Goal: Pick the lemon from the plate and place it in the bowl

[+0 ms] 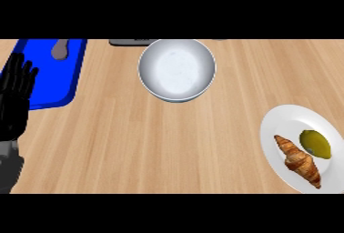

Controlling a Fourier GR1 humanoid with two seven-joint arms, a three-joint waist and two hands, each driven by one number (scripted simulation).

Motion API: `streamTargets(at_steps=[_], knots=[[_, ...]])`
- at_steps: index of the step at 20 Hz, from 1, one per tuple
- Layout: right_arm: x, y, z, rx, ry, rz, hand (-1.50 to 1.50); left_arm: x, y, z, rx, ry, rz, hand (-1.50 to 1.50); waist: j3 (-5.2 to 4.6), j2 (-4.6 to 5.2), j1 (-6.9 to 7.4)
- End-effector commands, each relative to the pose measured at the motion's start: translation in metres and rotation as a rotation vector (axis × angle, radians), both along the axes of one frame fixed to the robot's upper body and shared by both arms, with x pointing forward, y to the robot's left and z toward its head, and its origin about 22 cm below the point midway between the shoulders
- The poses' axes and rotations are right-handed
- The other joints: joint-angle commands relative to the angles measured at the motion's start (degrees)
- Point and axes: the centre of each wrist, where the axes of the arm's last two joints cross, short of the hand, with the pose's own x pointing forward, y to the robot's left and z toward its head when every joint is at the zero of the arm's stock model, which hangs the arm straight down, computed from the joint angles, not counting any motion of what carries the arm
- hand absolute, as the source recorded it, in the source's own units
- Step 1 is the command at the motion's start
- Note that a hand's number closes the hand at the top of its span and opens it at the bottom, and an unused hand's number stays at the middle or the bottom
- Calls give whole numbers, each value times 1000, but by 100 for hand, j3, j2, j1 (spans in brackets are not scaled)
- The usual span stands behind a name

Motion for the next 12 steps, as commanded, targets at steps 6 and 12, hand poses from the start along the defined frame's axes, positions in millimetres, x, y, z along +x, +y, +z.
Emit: streamTargets(at_steps=[6, 12], knots=[[26, 0, -20, -4, 45, 107, -150, 4, -5, -22, -21, -6, -17, 0, -5, 12, 78], [31, 0, -59, -2, 84, 87, -150, 5, -5, 20, -13, 5, -22, 0, -2, -3, 73]])
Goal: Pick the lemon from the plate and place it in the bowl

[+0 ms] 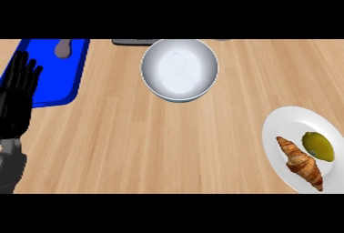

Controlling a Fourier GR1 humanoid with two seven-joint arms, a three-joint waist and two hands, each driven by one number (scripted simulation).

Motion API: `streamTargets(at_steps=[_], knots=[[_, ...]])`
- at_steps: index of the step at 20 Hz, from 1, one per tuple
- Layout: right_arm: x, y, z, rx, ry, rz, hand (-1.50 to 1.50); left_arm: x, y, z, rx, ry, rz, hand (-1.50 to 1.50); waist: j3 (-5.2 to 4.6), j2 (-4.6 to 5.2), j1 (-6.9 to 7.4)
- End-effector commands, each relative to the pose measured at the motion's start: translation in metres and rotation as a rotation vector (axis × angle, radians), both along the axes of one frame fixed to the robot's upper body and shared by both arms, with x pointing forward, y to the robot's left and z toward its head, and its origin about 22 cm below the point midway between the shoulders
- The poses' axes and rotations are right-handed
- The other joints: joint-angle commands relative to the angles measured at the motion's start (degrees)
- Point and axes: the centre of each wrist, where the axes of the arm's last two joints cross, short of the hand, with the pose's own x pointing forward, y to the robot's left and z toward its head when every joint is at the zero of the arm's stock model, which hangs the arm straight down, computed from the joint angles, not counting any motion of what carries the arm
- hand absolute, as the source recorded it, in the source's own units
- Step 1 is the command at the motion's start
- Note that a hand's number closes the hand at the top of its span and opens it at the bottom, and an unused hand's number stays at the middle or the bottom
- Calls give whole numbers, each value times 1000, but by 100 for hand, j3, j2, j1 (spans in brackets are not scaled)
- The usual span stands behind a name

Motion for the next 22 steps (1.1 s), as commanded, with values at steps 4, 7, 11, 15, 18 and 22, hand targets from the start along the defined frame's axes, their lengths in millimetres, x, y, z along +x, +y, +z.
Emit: streamTargets(at_steps=[4, 7, 11, 15, 18, 22], knots=[[31, 3, -35, 16, 29, 47, -150, -3, 8, 2, -10, 0, -27, 0, 1, 3, 45], [49, 12, -36, 23, 53, 45, -150, 2, 7, -3, 9, -14, -1, 0, -1, 4, 31], [48, -6, -55, 32, 25, 46, -150, -4, 12, -5, -2, -3, -2, 0, 2, 1, 42], [39, 6, -65, 58, 32, 103, -150, 2, 4, 2, -2, 2, 12, 0, -2, -9, -46], [52, 9, -55, 65, 27, 129, -150, 3, 21, -2, 3, -6, 16, 0, -4, -7, -38], [64, 35, -87, 35, 22, 138, -150, 17, 3, -2, 11, -5, 9, 0, -3, -1, -46]])
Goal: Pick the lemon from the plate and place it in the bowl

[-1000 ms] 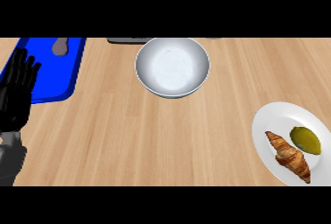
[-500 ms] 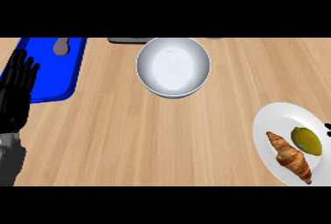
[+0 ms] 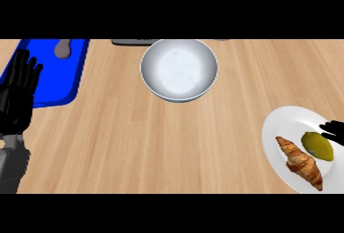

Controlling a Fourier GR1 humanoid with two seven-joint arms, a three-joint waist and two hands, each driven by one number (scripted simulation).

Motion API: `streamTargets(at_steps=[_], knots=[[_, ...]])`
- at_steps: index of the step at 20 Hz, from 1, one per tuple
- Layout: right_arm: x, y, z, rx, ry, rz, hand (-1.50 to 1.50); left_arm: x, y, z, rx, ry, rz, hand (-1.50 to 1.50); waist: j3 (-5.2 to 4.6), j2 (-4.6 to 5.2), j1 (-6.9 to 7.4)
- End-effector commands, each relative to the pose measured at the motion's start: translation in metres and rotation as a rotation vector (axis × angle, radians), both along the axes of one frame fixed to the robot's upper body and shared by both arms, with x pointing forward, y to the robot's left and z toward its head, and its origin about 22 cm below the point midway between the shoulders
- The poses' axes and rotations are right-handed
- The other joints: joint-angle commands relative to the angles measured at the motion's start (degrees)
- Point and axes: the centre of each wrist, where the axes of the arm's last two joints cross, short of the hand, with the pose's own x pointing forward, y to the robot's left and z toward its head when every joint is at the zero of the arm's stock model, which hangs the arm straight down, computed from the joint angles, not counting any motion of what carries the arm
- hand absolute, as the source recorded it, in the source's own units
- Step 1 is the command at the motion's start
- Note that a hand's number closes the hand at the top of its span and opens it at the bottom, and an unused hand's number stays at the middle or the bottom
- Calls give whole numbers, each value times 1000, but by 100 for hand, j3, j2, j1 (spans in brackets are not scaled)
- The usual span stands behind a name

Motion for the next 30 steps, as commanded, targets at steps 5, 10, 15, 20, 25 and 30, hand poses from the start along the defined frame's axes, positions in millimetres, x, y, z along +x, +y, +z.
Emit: streamTargets(at_steps=[5, 10, 15, 20, 25, 30], knots=[[-4, -16, -12, -10, 6, 70, -150, -17, 2, -1, 3, -7, 5, 0, 1, -9, 6], [15, 6, -40, -18, 27, 73, -150, 8, 2, -5, -12, -1, -11, 0, 0, 4, -11], [15, 12, -57, -40, 43, 30, -150, -18, 10, -7, -11, 8, -24, 0, 0, -4, 9], [29, 21, -72, -51, 47, -17, -150, -7, 0, -4, 1, 11, -5, 0, 1, 2, 12], [51, 21, -61, -51, -5, 26, 150, 2, -1, -5, 9, -2, -21, 0, 7, 25, 47], [42, 29, -63, 19, -79, 70, 150, -12, -1, -8, -11, 0, 6, 0, 1, -7, -11]])
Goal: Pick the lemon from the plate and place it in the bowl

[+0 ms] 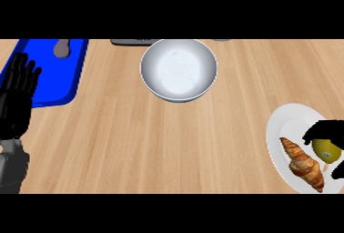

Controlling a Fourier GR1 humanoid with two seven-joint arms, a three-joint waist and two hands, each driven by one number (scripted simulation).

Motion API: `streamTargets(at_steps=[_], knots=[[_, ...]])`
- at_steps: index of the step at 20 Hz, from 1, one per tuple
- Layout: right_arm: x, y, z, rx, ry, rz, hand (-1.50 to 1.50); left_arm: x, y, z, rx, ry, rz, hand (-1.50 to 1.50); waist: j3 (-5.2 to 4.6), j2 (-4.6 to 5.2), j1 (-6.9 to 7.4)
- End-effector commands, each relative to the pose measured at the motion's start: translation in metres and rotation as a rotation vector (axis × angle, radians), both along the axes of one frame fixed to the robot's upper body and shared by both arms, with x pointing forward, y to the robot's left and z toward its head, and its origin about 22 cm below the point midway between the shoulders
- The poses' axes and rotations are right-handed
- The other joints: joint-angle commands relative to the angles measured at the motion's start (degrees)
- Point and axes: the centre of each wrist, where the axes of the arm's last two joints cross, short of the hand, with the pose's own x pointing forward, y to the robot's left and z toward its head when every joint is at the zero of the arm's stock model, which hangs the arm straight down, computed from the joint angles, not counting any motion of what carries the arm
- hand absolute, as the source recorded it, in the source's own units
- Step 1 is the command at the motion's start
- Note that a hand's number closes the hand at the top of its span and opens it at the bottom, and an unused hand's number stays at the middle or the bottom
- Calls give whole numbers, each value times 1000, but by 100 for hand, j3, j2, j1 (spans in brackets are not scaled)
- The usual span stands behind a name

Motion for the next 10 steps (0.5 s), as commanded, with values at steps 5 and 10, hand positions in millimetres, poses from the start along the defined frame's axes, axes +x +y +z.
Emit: streamTargets(at_steps=[5, 10], knots=[[15, -6, 2, 42, -62, -8, 150, 0, 0, 2, 12, -12, -13, 0, 61, 33, 62], [37, -40, 63, -156, 101, -572, 150, 13, -15, 5, -4, -31, -62, 0, 53, 170, 366]])
